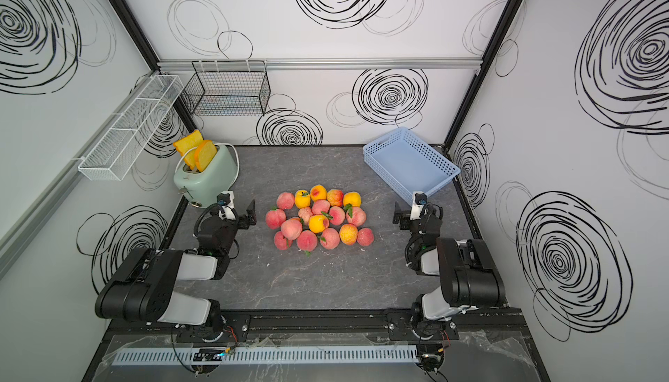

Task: Put the peaches into the basket
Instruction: Move the basket to the center of the board.

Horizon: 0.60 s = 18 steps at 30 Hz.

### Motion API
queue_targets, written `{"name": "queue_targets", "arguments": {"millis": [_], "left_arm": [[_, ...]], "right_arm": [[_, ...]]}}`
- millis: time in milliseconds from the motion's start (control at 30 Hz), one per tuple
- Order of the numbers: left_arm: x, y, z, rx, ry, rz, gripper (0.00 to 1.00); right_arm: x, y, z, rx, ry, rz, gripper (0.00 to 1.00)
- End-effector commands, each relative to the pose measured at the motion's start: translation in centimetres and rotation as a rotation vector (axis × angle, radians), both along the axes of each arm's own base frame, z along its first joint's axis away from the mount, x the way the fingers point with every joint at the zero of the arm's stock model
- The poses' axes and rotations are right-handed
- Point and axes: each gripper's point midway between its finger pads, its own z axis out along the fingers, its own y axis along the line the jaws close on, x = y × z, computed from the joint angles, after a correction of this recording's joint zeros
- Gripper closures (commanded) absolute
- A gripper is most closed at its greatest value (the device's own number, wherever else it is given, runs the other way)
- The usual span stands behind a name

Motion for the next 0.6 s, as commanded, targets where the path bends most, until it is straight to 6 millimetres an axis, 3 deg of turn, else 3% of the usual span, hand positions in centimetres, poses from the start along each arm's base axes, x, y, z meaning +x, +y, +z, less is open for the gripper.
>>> {"name": "queue_targets", "arguments": {"millis": [0, 233, 433, 567], "left_arm": [[0.4, -0.2, 2.2, 0.004, -0.085, -0.008, 0.02], [0.1, 0.0, 2.4, 0.002, -0.097, 0.006, 0.03], [-0.7, 0.1, 4.4, 0.012, -0.091, 0.066, 0.02], [-0.9, -0.8, 5.9, 0.054, -0.096, 0.093, 0.02]], "right_arm": [[0.6, 0.3, 1.5, -0.012, -0.058, 0.012, 0.01], [0.8, 0.3, 2.3, -0.032, -0.055, -0.013, 0.01], [0.6, -0.7, 4.7, -0.043, -0.035, -0.151, 0.01], [1.5, 0.1, 6.4, 0.081, 0.015, -0.134, 0.01]]}}
